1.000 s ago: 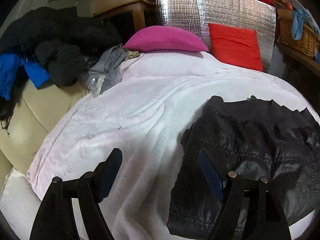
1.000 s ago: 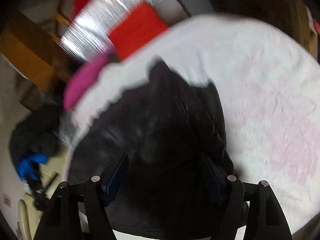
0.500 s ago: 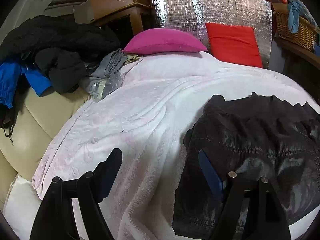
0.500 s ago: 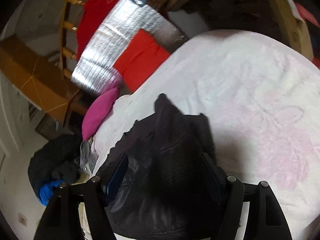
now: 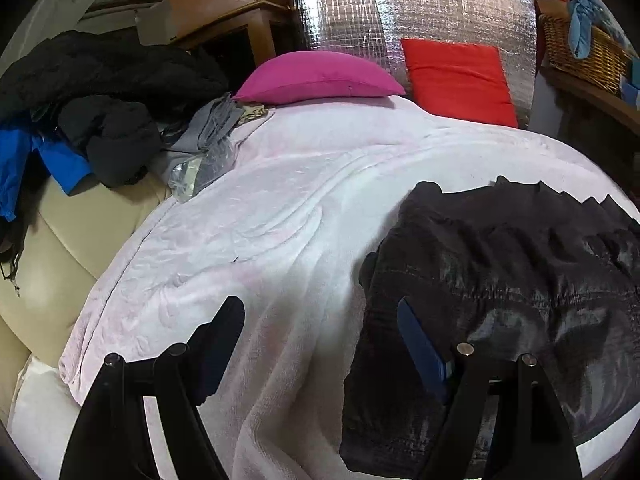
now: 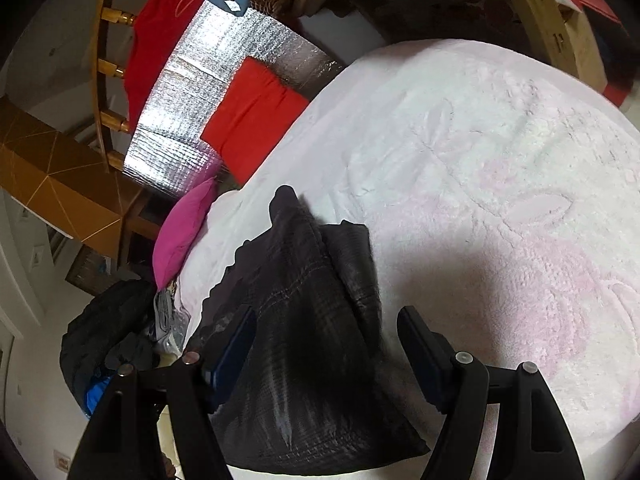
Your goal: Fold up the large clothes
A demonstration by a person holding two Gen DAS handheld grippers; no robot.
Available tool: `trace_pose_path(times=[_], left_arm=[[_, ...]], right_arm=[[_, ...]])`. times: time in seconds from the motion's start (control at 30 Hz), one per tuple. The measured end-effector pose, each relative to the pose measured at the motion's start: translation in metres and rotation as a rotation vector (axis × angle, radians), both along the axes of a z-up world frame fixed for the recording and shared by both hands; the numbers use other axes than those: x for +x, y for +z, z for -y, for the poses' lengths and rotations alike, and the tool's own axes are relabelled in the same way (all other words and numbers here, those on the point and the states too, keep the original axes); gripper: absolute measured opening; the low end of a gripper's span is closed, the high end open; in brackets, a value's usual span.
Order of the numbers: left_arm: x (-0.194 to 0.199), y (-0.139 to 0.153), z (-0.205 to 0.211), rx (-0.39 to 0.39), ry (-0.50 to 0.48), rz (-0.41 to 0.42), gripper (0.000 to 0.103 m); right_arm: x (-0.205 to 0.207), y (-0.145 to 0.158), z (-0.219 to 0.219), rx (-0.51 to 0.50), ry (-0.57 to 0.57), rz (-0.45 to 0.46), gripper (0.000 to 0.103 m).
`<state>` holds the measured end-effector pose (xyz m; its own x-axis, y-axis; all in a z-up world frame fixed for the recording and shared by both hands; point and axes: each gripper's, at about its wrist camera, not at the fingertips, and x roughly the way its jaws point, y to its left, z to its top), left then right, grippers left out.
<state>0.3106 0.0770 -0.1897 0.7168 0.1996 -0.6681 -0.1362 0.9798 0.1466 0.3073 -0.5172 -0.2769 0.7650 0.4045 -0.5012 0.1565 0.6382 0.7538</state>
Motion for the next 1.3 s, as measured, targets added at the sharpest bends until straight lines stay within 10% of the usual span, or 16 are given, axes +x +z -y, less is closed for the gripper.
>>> trace_pose_path(times=[0.73, 1.03, 1.3], left_arm=[[0.006, -0.006, 0.018, 0.075, -0.021, -0.019, 0.079], [0.011, -0.017, 0.021, 0.086, -0.036, -0.062, 0.079], [0.021, -0.016, -0.014, -0.346, -0.223, -0.137, 0.084]], right_arm=[[0.009, 0.017, -0.038, -0.02, 0.148, 0.113, 0.078], [0.041, 0.001, -0.086, -0.161, 0.253, -0.039, 0.078], [0.014, 0.01, -0.032, -0.027, 0.128, 0.061, 0.078]])
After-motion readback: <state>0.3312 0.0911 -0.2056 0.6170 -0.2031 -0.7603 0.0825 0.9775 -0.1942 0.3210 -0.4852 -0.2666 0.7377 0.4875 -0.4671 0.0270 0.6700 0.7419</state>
